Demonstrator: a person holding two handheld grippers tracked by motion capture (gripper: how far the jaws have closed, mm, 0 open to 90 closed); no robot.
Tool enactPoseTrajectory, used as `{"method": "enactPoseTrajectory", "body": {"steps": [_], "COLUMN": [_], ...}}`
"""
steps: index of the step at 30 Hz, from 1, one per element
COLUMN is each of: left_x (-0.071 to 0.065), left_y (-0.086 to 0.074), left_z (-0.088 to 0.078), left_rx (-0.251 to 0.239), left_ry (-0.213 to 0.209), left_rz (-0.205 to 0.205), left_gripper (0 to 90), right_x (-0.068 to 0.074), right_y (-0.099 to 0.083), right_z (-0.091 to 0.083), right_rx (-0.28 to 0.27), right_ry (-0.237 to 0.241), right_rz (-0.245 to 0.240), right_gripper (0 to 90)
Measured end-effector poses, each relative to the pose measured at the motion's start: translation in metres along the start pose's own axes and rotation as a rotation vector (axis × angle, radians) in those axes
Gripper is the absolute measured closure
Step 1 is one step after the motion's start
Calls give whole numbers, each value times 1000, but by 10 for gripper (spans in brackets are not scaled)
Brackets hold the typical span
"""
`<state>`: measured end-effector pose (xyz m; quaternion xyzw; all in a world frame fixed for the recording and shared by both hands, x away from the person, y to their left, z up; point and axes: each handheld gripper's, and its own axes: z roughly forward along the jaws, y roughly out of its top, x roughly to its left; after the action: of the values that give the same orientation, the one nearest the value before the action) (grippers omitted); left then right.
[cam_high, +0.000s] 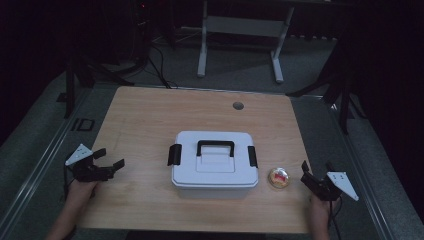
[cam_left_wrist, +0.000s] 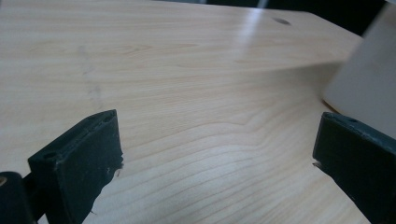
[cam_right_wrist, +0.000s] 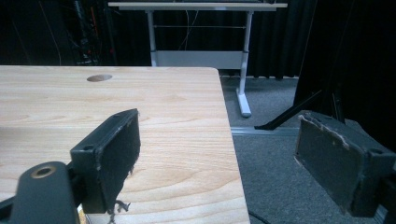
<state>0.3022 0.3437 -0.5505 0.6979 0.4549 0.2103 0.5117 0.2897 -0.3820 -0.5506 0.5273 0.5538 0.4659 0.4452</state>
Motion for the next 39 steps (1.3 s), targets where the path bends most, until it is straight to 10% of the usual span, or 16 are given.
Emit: {"method": "enactPoseTrajectory", "body": {"steps": [13,16,39], "left_x": [-10,-15,-65], "left_y": [19,25,64], "left_z": [4,6,18], "left_rx": [172,282,852], "left_ry": [-165,-195,-322], "left_rz": [241,348,728], "left_gripper": [7,7,7], "right_x": [1,1,1], "right_y": [0,0,0], "right_z": [0,0,0], "right_rx": [5,4,3], "right_ry": [5,8,7], "right_rz": [-9,-11,-7], "right_gripper": [139,139,139]}}
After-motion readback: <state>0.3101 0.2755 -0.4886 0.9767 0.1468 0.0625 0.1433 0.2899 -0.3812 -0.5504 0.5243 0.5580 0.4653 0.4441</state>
